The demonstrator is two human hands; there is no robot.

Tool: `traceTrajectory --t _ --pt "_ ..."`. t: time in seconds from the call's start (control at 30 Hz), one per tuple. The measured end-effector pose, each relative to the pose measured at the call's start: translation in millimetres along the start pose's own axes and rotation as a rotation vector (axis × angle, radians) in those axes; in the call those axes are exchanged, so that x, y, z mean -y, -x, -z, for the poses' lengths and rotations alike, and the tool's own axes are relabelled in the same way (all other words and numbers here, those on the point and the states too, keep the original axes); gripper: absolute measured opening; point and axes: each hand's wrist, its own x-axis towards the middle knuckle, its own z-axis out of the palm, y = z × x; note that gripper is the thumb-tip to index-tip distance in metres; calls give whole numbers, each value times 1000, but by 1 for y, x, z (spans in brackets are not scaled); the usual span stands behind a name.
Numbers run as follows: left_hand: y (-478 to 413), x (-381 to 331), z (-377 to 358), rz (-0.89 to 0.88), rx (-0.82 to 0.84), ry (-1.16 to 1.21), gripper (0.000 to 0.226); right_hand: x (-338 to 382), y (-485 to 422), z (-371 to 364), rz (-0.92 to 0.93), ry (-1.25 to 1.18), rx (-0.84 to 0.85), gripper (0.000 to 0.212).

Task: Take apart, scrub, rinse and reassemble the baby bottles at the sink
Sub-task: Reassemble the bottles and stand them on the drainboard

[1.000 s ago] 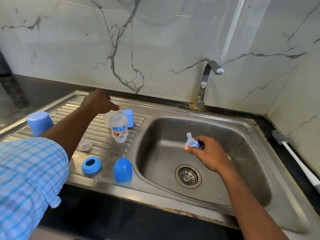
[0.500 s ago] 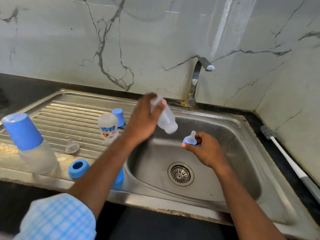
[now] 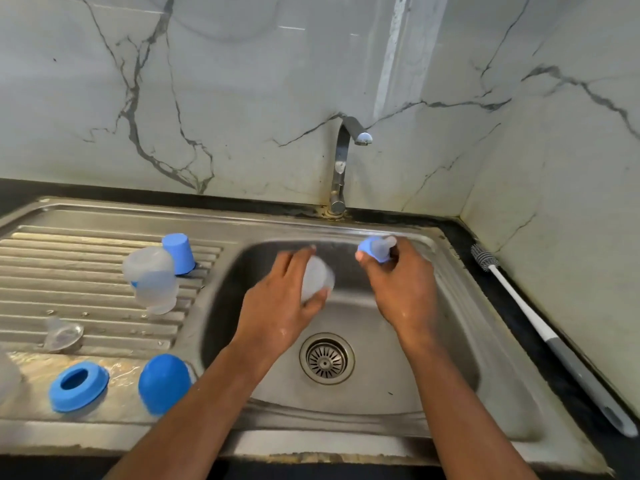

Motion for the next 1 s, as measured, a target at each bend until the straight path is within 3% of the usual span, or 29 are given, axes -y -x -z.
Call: traceTrajectory --t 0.03,0.07,0.13,0.2,0.27,0.33,0.4,0.57,0.73,0.83,1.0 --pt "2 2 -3 59 117 -20 70 3 -2 2 8 -11 1 37" --pt "6 5 -6 126 197 -3 71 1 -2 1 -24 38 108 34" --pt "7 8 -9 292 118 255 61 -11 1 -3 -109 106 340 29" --pt "2 8 -3 502 -5 694 38 -19 0 -4 -113 -24 330 25" --pt "-2 5 0 697 25 1067 20 -13 -4 -1 -66 -282 245 20" --pt "-1 1 4 764 72 1230 15 -2 -4 2 -26 -523 255 10" --pt "0 -4 2 769 118 1340 16 4 1 4 18 -617 279 7" --pt "4 -8 3 770 174 1497 24 3 1 6 41 -593 264 10" --pt "5 -7 2 775 250 1534 36 -1 0 8 -23 -533 396 18" --pt "7 -5 3 734 319 1583 45 -4 -4 11 -59 -556 383 17" --pt "6 -1 0 552 355 1352 56 -10 -8 17 -125 -586 418 18"
